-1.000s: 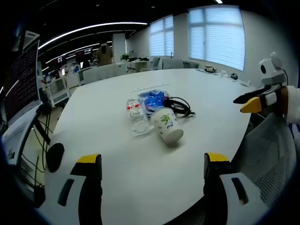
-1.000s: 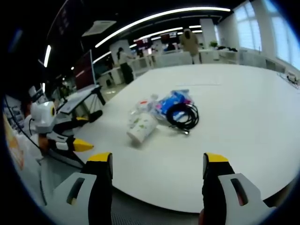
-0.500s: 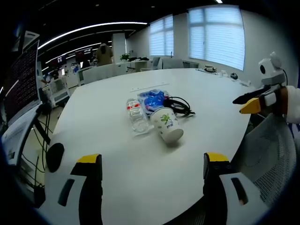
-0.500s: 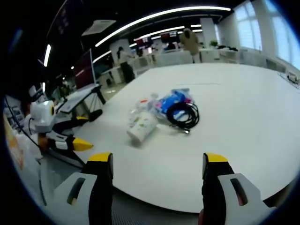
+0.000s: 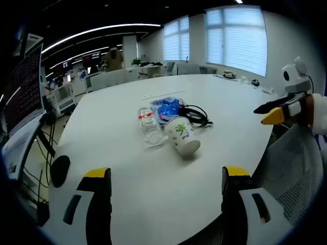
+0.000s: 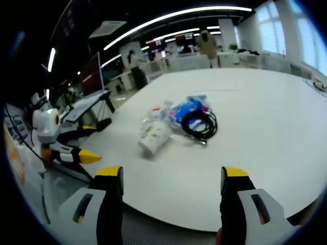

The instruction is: Arrange the tabletop items into an orderly group along one side of the table until the central work area is clear of visible clutter.

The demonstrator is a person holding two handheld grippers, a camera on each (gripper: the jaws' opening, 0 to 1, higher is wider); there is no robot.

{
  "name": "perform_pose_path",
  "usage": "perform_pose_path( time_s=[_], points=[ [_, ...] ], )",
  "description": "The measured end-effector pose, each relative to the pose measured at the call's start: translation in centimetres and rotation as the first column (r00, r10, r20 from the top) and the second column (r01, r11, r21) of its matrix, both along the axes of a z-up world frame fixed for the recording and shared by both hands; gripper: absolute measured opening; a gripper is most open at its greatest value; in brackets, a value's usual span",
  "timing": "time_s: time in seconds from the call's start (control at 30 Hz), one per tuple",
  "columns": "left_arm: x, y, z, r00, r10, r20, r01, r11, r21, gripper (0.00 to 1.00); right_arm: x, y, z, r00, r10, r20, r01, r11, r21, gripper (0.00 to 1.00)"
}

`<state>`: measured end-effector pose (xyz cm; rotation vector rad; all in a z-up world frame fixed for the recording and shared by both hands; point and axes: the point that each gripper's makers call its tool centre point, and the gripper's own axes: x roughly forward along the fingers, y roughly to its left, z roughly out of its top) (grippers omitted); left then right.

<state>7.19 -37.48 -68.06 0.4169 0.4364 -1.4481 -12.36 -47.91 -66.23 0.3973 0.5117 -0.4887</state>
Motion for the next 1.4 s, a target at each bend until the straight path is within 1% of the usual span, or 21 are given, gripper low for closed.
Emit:
perform_pose_path(
  time_s=[0.43, 0.8, 0.93, 1.17, 1.4],
  points=[
    [0.0, 0.0, -0.1, 1.0, 0.003, 0.0, -0.003, 1.0, 0.004, 0.92, 0.1, 0.0, 0.0, 1.0, 0.006, 0.005, -0.006, 1.0, 0.002, 0.77],
    [0.1, 0.0, -0.1, 1.0, 0.004, -0.001, -0.004, 1.0, 0.003, 0.91, 0.5, -0.1, -0.1, 0.999, 0.035, -0.006, -0.035, 0.999, 0.007, 0.76],
    [0.0, 0.0, 0.0, 1.0, 0.004, -0.001, -0.004, 1.0, 0.0, 0.91, 1.0, -0.4, 0.1, 0.998, 0.055, -0.007, -0.055, 0.998, 0.006, 0.76],
    [0.0, 0.0, 0.0, 1.0, 0.001, -0.002, -0.001, 1.0, -0.001, 0.91, 2.6, -0.8, 0.7, 0.993, 0.114, -0.024, -0.115, 0.993, -0.018, 0.76],
    [0.0, 0.0, 0.0, 1.0, 0.001, -0.002, -0.001, 1.0, -0.003, 0.91, 4.6, -0.9, 1.3, 0.98, 0.194, -0.047, -0.195, 0.98, -0.035, 0.76]
  ],
)
